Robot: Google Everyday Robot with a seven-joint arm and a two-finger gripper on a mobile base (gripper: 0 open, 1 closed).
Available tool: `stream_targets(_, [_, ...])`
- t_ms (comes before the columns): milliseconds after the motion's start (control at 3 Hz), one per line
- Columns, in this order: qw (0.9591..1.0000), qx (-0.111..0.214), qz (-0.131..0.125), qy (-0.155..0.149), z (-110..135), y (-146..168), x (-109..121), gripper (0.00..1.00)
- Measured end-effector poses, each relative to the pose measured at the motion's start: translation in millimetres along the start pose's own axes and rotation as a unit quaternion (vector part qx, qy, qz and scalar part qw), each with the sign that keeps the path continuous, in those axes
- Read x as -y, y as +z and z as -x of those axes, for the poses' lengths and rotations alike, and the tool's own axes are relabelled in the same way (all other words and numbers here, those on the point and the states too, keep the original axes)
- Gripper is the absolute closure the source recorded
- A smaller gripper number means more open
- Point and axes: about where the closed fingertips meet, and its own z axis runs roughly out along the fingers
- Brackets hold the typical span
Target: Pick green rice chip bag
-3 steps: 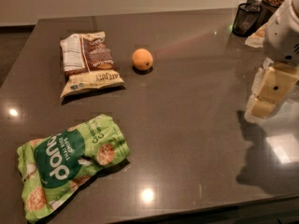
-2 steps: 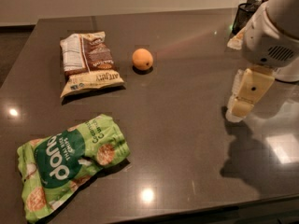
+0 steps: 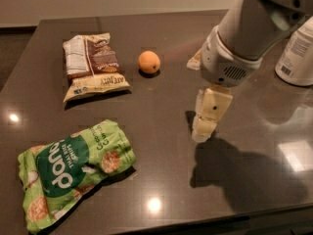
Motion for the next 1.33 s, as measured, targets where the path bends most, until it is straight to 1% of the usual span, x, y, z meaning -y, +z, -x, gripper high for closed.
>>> stream_targets(333, [0.9991,0.018,0.023,-0.031,30,19,-16,0.00])
stream_targets(667, [0.9982,0.017,0.017,-0.054,57,43,-20,0.00])
stream_targets(1000, [0.9973,0.024,0.018,-0.067,83,61,-28,0.00])
stream_targets(1333, [0.9962,0.030,0.028,-0.076,105,76,-36,0.00])
